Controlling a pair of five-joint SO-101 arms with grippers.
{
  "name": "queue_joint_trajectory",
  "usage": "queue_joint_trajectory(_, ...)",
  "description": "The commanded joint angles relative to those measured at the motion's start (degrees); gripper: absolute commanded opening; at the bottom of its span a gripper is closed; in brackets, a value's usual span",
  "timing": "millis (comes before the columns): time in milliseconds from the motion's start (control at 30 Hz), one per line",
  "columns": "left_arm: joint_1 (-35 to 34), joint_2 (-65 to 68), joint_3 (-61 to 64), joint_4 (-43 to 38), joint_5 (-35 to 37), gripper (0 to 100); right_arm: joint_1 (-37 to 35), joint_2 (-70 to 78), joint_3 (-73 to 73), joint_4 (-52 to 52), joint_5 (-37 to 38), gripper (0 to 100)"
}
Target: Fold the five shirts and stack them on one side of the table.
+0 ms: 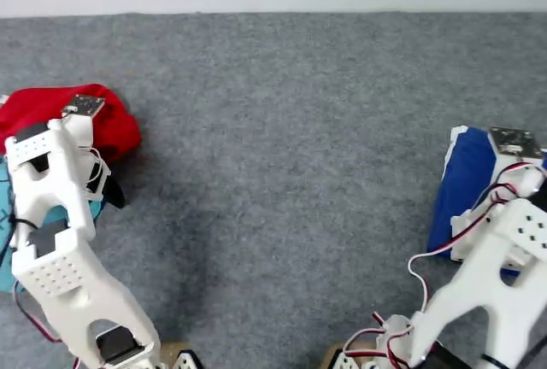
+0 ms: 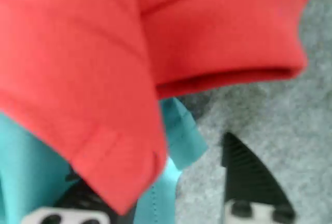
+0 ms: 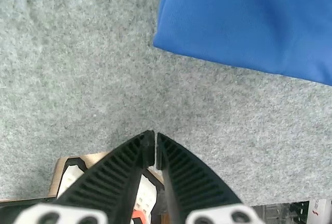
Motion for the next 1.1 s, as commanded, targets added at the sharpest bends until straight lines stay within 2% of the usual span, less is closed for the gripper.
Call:
queue_joint_trajectory(0,-0.09,1.32,-2.15,-4.22,0.88,5,-0.22,-1.89,-0.26,2.42,-0.18,0.9)
queue_joint_trajectory(33,0.00,1.23,-2.15,-4.40,0.26,1,-0.22,-1.89,-0.26,2.42,-0.18,0.9)
queue_joint_trajectory(267,0.88,-5.80,-3.74,0.00,-0.53,1,-0.22,-1.89,-0.26,2.42,-0.18,0.9)
queue_joint_trajectory(467,3.96,-22.07,-3.82,0.97,4.66,1,-0.22,-1.89,-0.26,2.42,-0.18,0.9)
queue_joint_trajectory(567,7.91,-32.18,-3.82,0.97,8.18,1,-0.22,-1.89,-0.26,2.42,-0.18,0.9)
queue_joint_trajectory(833,25.05,-50.81,-3.82,0.62,12.92,1,-0.22,-1.89,-0.26,2.42,-0.18,0.9)
queue_joint_trajectory(967,38.77,-54.33,-3.82,0.00,13.10,1,-0.22,-1.89,-0.26,2.42,-0.18,0.9)
queue_joint_trajectory(1067,49.49,-54.24,-3.38,-3.78,13.19,1,-0.22,-1.89,-0.26,2.42,-0.18,0.9)
